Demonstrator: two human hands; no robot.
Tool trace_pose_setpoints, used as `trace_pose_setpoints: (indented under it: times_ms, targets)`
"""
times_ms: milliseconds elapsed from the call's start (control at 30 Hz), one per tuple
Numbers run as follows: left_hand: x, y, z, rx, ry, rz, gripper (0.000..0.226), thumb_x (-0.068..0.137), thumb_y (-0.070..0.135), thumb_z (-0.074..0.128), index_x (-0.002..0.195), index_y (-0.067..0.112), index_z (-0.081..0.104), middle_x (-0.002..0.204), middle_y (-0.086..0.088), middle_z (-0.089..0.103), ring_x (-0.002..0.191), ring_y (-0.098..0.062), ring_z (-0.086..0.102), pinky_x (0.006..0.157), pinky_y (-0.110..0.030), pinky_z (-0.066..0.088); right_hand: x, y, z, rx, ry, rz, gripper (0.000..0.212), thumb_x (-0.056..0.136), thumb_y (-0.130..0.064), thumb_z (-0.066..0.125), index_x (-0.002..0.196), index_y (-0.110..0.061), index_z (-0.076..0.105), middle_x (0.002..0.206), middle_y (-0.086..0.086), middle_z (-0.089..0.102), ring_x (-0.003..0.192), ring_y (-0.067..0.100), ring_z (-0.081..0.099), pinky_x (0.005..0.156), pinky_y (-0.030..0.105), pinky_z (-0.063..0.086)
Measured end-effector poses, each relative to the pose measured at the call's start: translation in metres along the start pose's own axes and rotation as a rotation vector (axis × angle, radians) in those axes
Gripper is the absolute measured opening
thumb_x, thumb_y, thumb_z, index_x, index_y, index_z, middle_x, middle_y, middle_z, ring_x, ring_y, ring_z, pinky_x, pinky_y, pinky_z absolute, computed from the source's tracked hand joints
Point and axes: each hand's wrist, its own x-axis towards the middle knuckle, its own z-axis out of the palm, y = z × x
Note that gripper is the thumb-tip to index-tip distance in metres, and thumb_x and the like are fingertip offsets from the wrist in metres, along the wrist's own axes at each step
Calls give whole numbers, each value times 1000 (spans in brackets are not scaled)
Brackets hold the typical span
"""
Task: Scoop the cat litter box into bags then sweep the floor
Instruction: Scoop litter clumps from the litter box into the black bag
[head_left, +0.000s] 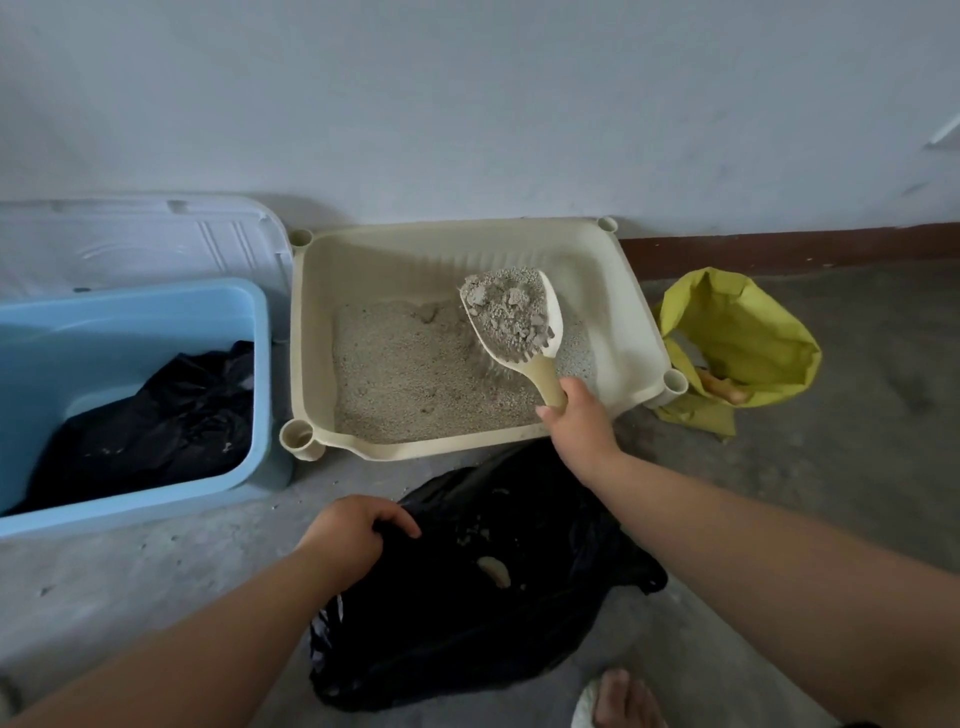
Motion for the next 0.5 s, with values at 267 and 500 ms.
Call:
trace_pose_setpoints:
  times_ms: [267,500]
  targets:
    - [-7,10,5,-10,24,-21,58,79,-8,42,74,42,70,84,10,70,43,-2,54,41,-9,38,-14,7,-12,24,22,-78,35,91,-21,59,123,-12,48,103,3,56,95,23,54,81,36,43]
    - [-9,13,7,18,47,-28,52,81,-2,49,75,45,68,87,13,69,55,-1,59,44,-5,38,-18,12,-17,43,7,-60,38,90,-21,58,126,-13,47,105,3,56,95,21,53,83,34,44]
